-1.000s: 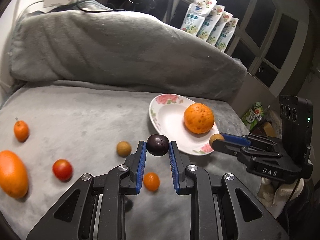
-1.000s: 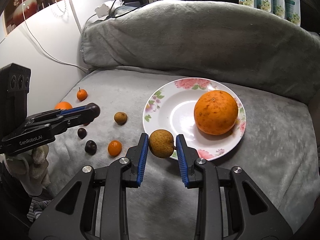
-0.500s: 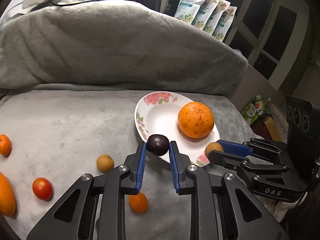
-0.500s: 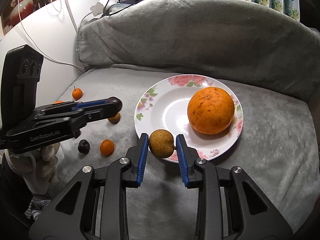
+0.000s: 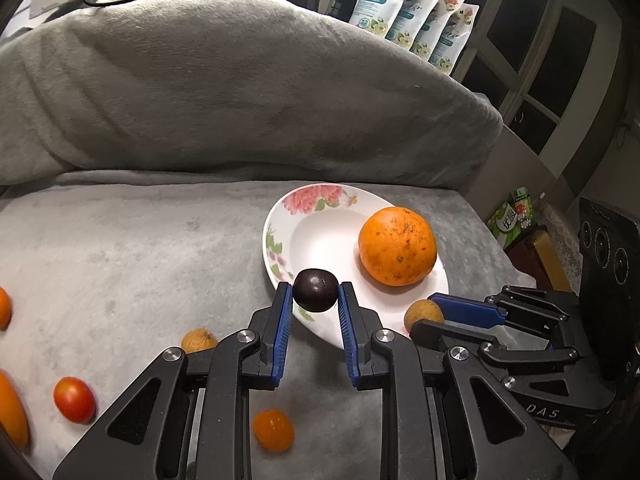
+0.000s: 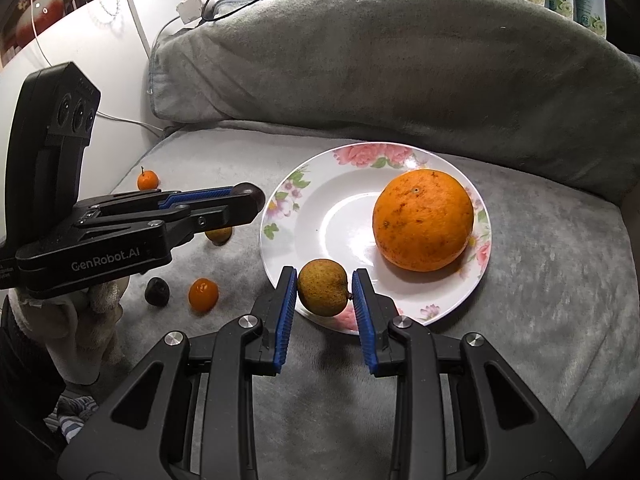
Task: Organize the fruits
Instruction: 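Carry both fruits over the plate and open both tools to release them, then withdraw both tools from the plate toward the remaining fruits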
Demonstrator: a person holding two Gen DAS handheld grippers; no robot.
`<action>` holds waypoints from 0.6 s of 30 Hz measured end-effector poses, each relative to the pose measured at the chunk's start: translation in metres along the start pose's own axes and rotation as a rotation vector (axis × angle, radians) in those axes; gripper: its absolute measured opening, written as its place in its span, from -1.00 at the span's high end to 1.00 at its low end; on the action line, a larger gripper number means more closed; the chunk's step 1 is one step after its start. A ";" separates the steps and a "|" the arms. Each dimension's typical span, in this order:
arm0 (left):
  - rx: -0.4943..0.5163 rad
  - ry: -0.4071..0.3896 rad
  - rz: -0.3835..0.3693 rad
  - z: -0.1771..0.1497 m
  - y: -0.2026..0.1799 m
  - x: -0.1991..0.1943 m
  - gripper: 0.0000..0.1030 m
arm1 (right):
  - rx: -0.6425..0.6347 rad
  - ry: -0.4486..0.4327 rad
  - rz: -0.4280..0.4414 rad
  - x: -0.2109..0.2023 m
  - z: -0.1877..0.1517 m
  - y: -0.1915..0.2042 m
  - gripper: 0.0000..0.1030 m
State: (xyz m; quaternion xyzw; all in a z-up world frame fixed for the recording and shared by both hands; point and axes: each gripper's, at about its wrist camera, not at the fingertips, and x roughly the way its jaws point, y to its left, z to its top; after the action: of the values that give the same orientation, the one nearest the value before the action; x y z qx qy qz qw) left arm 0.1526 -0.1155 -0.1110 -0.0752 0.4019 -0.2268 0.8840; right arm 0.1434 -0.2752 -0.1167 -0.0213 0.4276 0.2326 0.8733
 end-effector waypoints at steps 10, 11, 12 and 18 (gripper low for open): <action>-0.001 0.008 0.007 0.003 0.001 0.006 0.35 | 0.007 -0.010 -0.005 0.000 0.001 -0.002 0.12; -0.001 0.005 0.008 0.003 0.001 0.006 0.28 | 0.007 -0.017 -0.008 -0.001 0.001 -0.003 -0.16; -0.003 0.000 0.010 0.003 0.001 0.005 0.16 | 0.006 -0.025 -0.011 -0.002 0.002 -0.003 -0.29; -0.015 -0.033 0.017 0.006 0.004 -0.002 -0.36 | -0.005 -0.034 -0.014 -0.007 0.002 -0.003 -0.41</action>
State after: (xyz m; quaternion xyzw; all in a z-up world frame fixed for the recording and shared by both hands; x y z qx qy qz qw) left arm 0.1578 -0.1116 -0.1070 -0.0820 0.3898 -0.2151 0.8917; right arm 0.1423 -0.2797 -0.1102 -0.0224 0.4120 0.2278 0.8819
